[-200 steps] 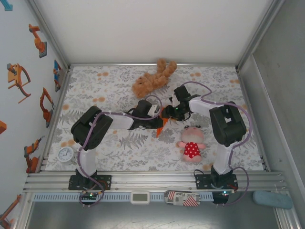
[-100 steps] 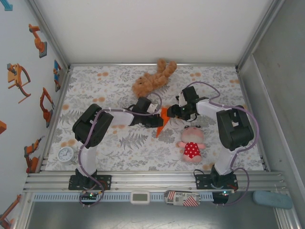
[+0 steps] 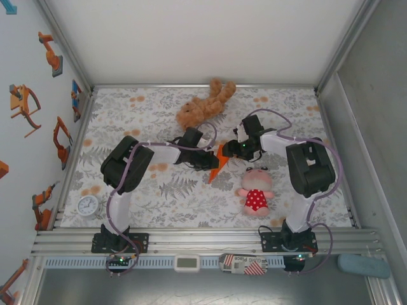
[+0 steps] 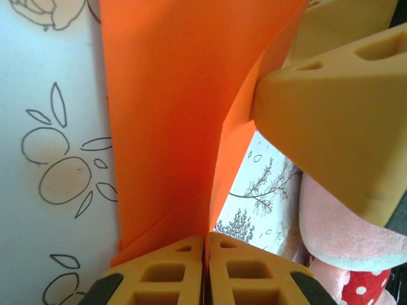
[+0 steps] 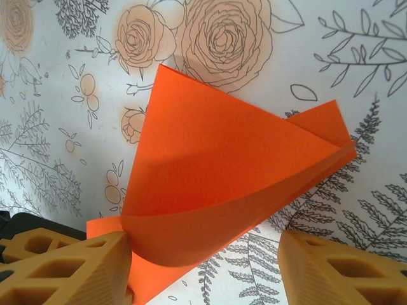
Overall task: Fold a paper plane with a square sheet of paper (pick it up from the middle)
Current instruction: Fold the wing for the fifth time at the center of the table.
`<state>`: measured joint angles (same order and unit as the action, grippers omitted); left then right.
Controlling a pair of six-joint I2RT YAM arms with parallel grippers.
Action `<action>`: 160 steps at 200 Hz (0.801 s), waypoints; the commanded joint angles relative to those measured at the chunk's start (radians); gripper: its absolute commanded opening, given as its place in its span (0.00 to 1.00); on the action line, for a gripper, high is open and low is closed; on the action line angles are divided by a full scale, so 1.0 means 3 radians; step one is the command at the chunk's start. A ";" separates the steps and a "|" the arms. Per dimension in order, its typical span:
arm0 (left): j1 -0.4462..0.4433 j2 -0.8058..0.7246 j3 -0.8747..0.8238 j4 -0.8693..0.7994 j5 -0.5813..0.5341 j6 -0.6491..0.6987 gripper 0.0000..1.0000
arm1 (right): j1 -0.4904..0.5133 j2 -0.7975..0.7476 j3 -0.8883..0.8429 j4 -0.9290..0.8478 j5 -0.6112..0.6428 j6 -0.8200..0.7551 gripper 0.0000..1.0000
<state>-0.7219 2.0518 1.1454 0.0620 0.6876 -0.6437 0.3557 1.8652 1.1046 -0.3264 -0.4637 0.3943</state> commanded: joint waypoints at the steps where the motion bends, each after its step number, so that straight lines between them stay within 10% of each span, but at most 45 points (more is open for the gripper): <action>1: 0.0027 0.0063 0.0057 -0.0019 0.0101 -0.0045 0.12 | 0.0043 0.0166 0.0104 -0.0166 0.0163 -0.0054 0.61; 160: -0.0131 -0.0713 -0.0391 -0.0178 -0.0780 -0.0145 0.39 | 0.0062 0.0403 0.0183 -0.0342 0.0471 0.0135 0.56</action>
<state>-0.7338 1.8793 1.0424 0.0792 0.5556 -0.6952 0.3687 1.9072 1.1740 -0.4152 -0.4019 0.4232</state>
